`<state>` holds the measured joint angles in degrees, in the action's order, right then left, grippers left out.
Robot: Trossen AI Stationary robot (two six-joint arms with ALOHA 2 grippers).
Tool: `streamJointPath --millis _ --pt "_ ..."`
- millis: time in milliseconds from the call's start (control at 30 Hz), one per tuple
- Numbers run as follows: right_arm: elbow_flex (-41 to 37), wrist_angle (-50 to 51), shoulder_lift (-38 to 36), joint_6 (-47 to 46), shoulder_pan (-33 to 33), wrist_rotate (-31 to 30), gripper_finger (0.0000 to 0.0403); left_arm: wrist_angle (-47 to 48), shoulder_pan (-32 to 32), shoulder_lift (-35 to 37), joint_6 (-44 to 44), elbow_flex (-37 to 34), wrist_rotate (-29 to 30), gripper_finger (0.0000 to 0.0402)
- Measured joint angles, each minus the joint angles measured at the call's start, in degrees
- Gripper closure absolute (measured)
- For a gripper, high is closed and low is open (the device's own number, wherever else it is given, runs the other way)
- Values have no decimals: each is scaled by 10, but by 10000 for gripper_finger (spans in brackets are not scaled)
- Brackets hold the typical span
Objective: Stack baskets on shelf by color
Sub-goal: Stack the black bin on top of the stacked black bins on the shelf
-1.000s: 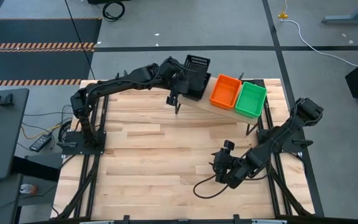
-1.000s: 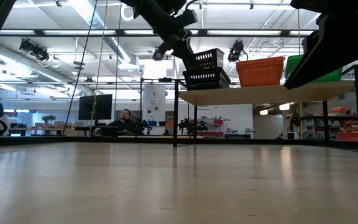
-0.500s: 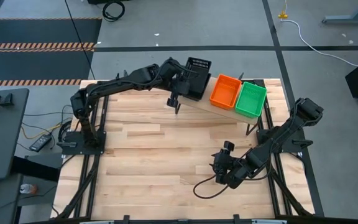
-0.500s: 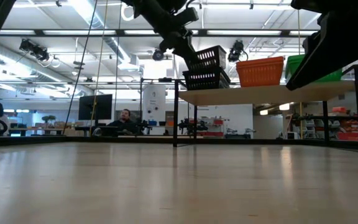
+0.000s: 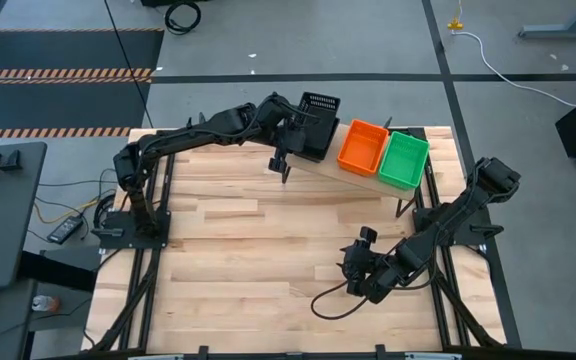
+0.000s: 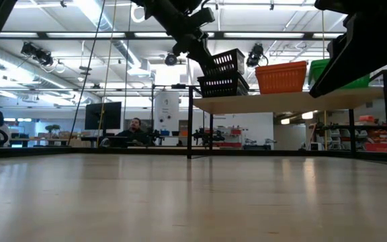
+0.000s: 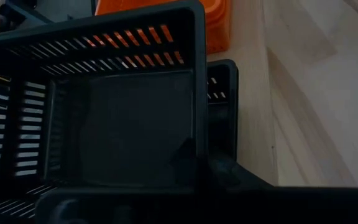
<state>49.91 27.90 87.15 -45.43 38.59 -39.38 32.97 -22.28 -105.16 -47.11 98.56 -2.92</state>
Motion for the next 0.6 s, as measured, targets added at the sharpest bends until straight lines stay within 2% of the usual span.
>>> streamJointPath --millis 600 --pt "0 -6 0 -43 -1 4 209 0 0 0 14 0 0 395"
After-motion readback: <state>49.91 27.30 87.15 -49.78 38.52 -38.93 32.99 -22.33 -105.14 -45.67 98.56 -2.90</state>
